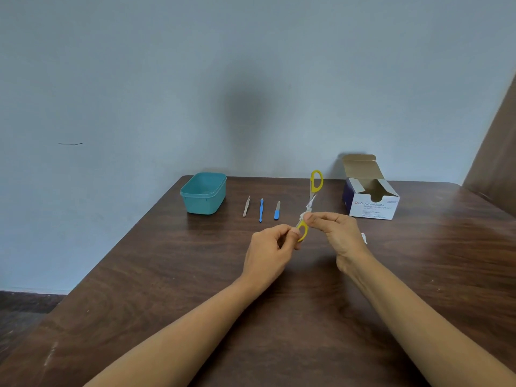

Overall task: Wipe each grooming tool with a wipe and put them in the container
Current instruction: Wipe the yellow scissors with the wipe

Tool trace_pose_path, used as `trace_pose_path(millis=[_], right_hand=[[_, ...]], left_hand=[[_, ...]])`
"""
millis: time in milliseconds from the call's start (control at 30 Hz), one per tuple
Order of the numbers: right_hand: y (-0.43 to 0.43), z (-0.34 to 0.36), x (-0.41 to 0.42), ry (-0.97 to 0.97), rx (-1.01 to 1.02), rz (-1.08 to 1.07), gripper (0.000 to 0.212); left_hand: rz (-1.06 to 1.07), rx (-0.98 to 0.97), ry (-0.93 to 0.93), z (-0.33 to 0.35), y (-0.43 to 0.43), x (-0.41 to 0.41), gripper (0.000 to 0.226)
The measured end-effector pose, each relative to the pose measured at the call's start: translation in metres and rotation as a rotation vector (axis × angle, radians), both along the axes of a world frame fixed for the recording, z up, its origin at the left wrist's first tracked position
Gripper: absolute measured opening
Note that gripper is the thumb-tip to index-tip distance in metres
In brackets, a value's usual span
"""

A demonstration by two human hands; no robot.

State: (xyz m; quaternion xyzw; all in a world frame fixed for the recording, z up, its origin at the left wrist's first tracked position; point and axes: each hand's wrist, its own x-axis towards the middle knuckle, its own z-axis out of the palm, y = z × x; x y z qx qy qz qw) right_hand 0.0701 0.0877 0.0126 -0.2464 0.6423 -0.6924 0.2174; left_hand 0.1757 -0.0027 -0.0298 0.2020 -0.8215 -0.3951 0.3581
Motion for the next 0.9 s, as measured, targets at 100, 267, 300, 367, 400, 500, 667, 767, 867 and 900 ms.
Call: trace_pose_path(millis=[100, 267, 300, 367, 400, 500, 667, 767, 867, 900], right_hand=[[-0.001, -0.002, 0.003, -0.017, 0.017, -0.003, 0.005], [-0.004, -0.006, 0.011, -0.065, 0.060, -0.011, 0.015], [-0.004, -0.007, 0.012, -0.060, 0.064, -0.009, 0.017], [-0.004, -0.008, 0.013, -0.054, 0.081, 0.001, 0.019], [-0.004, -0.007, 0.012, -0.055, 0.097, 0.010, 0.020], [-0.003, -0.005, 0.008, -0.065, 0.177, 0.045, 0.026], [0.001, -0.002, -0.003, -0.060, 0.286, 0.153, 0.025], [0.003, -0.002, -0.008, -0.065, 0.271, 0.218, 0.022], [0.007, 0.001, -0.015, -0.041, 0.255, 0.267, 0.026], [0.009, 0.003, -0.017, -0.014, 0.254, 0.283, 0.028]], left_hand=[[0.047, 0.067, 0.059, 0.001, 0.002, 0.000, 0.026], [0.085, 0.107, 0.081, 0.001, 0.002, 0.002, 0.024], [0.088, 0.107, 0.081, 0.001, 0.001, 0.002, 0.024], [0.088, 0.110, 0.081, 0.002, 0.002, 0.003, 0.023], [0.088, 0.113, 0.083, 0.002, 0.002, 0.003, 0.023], [0.094, 0.119, 0.089, 0.004, 0.003, 0.004, 0.022], [0.092, 0.151, 0.110, 0.005, 0.006, 0.003, 0.026], [0.043, 0.178, 0.099, 0.005, 0.007, 0.002, 0.032], [-0.025, 0.191, 0.049, 0.004, 0.006, 0.001, 0.037], [-0.017, 0.200, 0.038, 0.003, 0.004, 0.000, 0.037]])
